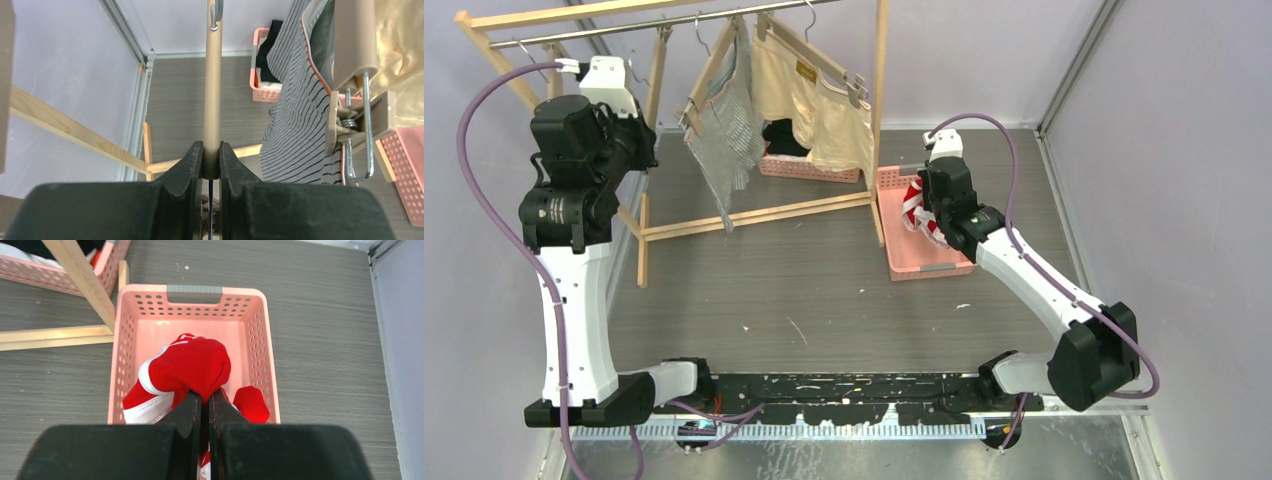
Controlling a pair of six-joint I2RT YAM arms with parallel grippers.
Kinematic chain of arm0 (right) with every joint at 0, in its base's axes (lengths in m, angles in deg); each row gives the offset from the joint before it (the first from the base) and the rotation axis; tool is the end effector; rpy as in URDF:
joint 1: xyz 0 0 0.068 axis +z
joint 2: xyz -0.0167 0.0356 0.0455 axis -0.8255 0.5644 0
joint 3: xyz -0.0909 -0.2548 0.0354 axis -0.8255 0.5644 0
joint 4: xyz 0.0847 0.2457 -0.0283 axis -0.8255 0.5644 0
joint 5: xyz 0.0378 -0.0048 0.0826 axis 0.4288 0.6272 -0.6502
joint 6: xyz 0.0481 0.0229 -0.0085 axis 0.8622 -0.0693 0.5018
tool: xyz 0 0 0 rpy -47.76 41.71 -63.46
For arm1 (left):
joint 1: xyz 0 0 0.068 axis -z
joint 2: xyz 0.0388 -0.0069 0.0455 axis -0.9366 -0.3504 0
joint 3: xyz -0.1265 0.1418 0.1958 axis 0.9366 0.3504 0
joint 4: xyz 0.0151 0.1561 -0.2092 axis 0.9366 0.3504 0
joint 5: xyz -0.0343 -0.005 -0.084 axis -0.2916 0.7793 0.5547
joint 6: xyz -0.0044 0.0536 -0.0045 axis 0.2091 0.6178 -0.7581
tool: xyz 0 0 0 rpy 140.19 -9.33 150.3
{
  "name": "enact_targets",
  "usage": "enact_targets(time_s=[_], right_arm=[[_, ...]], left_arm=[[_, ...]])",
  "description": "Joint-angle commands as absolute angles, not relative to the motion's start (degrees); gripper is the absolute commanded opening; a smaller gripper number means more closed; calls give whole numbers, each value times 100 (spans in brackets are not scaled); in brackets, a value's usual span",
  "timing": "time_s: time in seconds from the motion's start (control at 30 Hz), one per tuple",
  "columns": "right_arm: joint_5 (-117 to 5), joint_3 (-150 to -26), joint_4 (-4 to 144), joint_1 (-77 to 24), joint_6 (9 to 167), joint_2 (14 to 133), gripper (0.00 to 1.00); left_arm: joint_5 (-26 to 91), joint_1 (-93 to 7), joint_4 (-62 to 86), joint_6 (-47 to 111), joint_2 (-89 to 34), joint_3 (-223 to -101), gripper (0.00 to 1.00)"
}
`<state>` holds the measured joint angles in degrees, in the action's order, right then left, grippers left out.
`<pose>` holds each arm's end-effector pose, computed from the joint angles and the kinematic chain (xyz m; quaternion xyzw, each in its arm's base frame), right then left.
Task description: Remove the underwear clipped to the hanger
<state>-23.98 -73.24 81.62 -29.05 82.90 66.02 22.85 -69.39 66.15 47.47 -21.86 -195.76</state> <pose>0.2702 0.1185 0.3255 -0.0637 0.8292 -0.0454 0.5534 0.1962 0.0007 0.5241 0.0178 0.7981 0.0288 0.6016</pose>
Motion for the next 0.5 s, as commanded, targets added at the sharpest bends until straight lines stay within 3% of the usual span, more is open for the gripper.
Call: enact_targets(time_s=[0.0, 0.47], right_arm=[[-2471, -7218, 7600, -3082, 8432, 6879, 1], [-2548, -6921, 7282, -3383, 8622, 7934, 1]], left_arm=[[2495, -7122, 5803, 4638, -2058, -19688, 0], [2605, -7448, 5158, 4371, -2018, -19399, 0]])
